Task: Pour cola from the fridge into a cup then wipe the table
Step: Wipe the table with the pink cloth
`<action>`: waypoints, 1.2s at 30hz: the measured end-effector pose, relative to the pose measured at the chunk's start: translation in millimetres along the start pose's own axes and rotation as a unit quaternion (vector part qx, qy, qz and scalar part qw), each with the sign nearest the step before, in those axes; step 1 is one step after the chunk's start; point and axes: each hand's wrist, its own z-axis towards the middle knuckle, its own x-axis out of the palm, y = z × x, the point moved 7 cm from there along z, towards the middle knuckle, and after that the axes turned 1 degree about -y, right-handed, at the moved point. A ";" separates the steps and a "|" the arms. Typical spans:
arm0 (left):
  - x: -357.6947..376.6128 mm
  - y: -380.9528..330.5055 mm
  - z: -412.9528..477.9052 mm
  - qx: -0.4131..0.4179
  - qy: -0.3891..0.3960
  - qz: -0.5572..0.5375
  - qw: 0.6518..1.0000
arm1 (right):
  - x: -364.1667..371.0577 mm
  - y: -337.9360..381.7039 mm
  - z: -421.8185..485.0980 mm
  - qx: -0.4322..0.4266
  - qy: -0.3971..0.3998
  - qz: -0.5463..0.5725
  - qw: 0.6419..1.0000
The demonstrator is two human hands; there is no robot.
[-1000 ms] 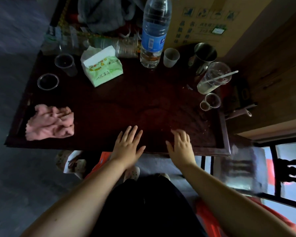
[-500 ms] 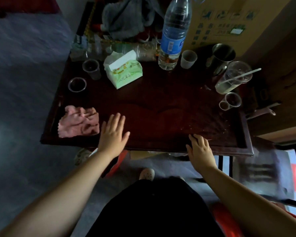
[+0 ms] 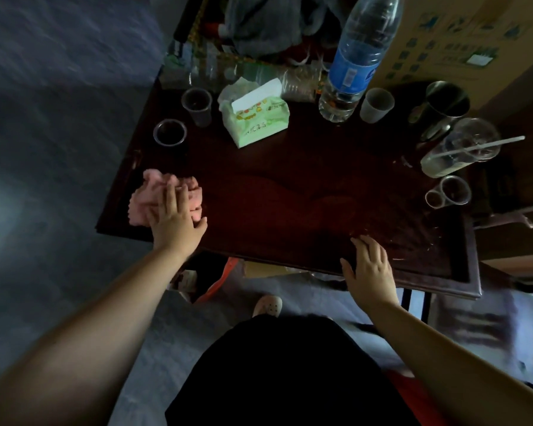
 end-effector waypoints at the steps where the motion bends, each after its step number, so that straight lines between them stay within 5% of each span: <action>1: 0.4 0.3 0.3 -0.002 0.001 -0.002 1.000 | 2.5 11.4 2.6 -0.038 0.007 -0.002 0.999; 6: 0.8 1.4 4.2 0.006 0.011 0.033 0.999 | 28.3 72.8 13.1 -0.208 0.081 -0.059 0.973; 18: 1.8 -17.5 5.7 0.004 -0.028 -0.081 0.996 | 34.5 74.6 14.5 -0.229 0.119 -0.048 0.965; 23: 13.4 -99.7 -8.8 0.039 -0.006 -0.118 0.992 | 26.5 51.9 6.7 -0.186 0.114 -0.020 0.976; 29: 48.3 -194.1 -25.2 0.122 0.077 0.042 0.989 | 4.5 -7.5 0.8 -0.020 0.056 0.036 0.998; 36: 29.9 -167.9 -3.5 0.230 0.025 0.088 0.969 | -19.7 -66.9 0.5 0.093 -0.021 0.029 0.995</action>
